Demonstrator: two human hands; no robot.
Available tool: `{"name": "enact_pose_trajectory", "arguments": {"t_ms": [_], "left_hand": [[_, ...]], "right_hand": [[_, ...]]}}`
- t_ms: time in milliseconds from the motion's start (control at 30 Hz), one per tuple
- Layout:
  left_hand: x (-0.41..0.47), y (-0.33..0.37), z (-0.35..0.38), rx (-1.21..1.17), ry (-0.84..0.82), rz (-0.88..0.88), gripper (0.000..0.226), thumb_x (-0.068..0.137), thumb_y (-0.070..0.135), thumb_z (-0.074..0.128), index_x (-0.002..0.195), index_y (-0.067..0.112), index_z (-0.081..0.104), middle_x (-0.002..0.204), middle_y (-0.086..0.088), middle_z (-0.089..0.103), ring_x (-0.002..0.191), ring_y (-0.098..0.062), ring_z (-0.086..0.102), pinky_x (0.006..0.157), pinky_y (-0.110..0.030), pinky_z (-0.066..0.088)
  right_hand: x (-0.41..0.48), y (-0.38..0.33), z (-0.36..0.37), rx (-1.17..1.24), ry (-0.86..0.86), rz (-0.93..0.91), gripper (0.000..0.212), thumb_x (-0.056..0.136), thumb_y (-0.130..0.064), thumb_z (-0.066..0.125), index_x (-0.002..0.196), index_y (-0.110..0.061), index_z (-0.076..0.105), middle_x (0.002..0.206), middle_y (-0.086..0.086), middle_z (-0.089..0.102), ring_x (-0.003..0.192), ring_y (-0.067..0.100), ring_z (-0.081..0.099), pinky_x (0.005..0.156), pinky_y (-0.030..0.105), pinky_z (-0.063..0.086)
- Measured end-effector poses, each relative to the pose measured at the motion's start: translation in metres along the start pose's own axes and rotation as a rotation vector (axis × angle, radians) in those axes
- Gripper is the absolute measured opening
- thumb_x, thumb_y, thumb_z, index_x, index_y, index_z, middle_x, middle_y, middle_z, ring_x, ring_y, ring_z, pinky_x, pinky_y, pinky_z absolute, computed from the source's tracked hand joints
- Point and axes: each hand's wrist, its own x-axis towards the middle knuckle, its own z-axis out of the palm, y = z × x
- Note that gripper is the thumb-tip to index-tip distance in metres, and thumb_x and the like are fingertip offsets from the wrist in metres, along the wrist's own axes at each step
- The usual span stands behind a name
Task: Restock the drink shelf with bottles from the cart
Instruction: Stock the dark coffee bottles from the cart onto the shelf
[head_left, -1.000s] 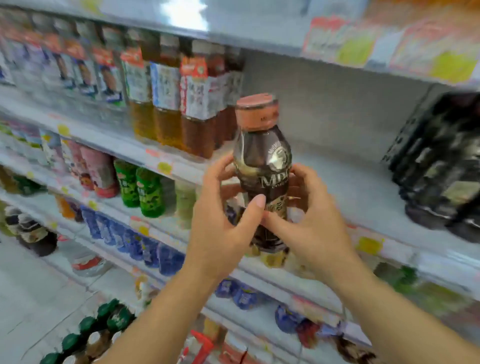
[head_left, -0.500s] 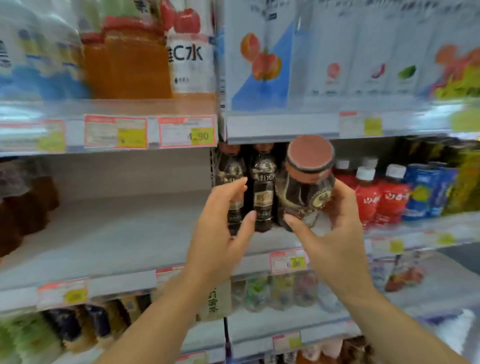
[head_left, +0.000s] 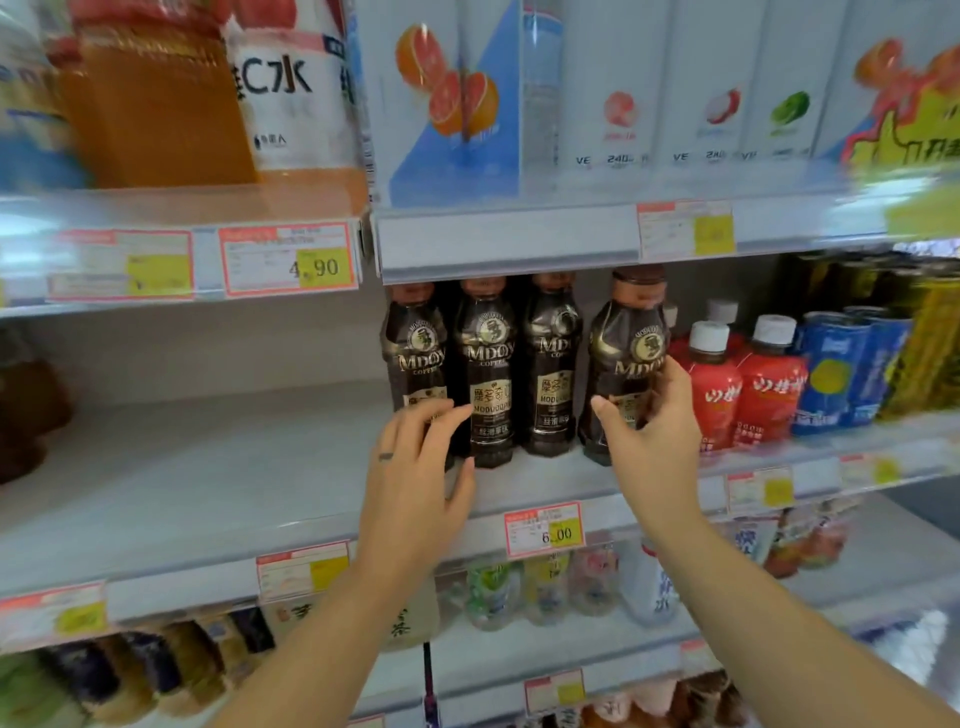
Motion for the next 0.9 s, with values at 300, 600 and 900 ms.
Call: {"name": "enact_pose_trajectory", "arguments": {"t_ms": [300, 600, 900], "left_hand": [[0.000, 0.000, 0.000, 0.075, -0.023, 0.009, 0.050, 0.077, 0.014, 0.067, 0.124, 0.017, 0.051, 0.126, -0.003, 0.051, 0.120, -0.020, 0.037, 0.096, -0.034, 0.036], [-0.001, 0.001, -0.003, 0.058, -0.007, 0.012, 0.049, 0.077, 0.011, 0.069, 0.123, 0.017, 0.053, 0.126, -0.003, 0.051, 0.121, -0.020, 0.037, 0.096, -0.035, 0.038], [-0.001, -0.001, -0.002, 0.053, -0.013, -0.005, 0.048, 0.077, 0.012, 0.069, 0.122, 0.017, 0.053, 0.125, -0.004, 0.051, 0.119, -0.021, 0.038, 0.093, -0.038, 0.043]], "right_hand": [[0.027, 0.013, 0.016, -0.146, -0.043, 0.074, 0.068, 0.085, -0.017, 0.065, 0.143, -0.012, 0.030, 0.136, 0.007, 0.050, 0.125, 0.025, 0.048, 0.105, 0.040, 0.039], [-0.001, 0.012, -0.006, -0.595, -0.270, -0.076, 0.089, 0.089, -0.018, 0.058, 0.148, -0.018, -0.009, 0.150, 0.013, 0.027, 0.115, 0.032, 0.051, 0.079, 0.038, 0.048], [-0.007, 0.024, -0.001, -0.755, -0.255, -0.210, 0.056, 0.093, -0.023, 0.051, 0.145, -0.025, 0.029, 0.148, 0.021, 0.031, 0.118, 0.040, 0.052, 0.080, 0.046, 0.052]]}}
